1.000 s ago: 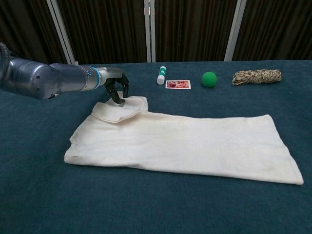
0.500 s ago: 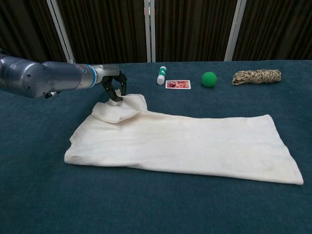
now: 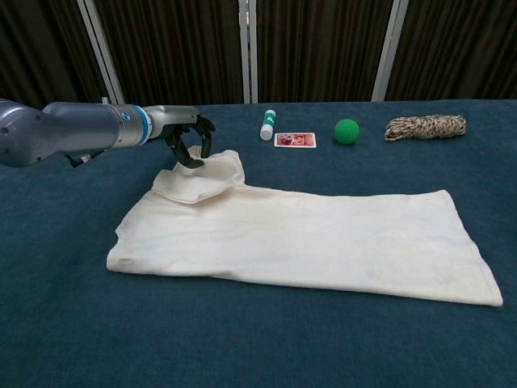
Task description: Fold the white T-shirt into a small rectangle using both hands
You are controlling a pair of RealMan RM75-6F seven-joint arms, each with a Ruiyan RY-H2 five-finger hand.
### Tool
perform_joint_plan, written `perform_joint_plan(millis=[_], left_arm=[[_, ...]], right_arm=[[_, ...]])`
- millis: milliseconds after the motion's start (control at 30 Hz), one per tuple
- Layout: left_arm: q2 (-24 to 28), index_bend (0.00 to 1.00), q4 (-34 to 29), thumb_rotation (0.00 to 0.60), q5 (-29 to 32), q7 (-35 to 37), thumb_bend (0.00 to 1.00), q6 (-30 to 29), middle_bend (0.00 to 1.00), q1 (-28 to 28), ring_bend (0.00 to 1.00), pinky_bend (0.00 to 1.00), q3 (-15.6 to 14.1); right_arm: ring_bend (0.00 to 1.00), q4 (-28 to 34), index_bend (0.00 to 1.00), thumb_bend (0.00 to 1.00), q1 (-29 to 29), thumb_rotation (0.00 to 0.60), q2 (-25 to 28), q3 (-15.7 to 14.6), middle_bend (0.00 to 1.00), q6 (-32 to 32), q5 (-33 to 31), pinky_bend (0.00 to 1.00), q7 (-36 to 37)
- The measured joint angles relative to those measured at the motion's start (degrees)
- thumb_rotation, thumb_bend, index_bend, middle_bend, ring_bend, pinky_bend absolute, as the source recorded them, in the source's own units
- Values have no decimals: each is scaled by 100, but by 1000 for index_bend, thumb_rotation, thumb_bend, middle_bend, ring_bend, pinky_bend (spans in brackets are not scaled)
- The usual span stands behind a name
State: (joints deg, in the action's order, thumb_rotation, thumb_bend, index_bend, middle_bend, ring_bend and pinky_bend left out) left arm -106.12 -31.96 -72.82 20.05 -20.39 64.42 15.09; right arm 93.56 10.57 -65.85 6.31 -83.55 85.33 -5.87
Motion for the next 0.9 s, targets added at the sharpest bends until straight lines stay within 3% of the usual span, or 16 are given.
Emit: perform_joint_plan(millis=[633, 900], left_arm=[[1108, 750, -2099, 600, -60, -487, 560, -810, 0, -769, 0, 0, -414], [1317, 750, -2428, 600, -10, -861, 560, -936, 0, -888, 0, 0, -565]], right_arm=[[0, 122, 151, 0, -40, 600, 69, -38, 2, -88, 172, 0, 51], [0, 147, 151, 0, -53, 600, 89, -43, 2, -117, 217, 0, 78]])
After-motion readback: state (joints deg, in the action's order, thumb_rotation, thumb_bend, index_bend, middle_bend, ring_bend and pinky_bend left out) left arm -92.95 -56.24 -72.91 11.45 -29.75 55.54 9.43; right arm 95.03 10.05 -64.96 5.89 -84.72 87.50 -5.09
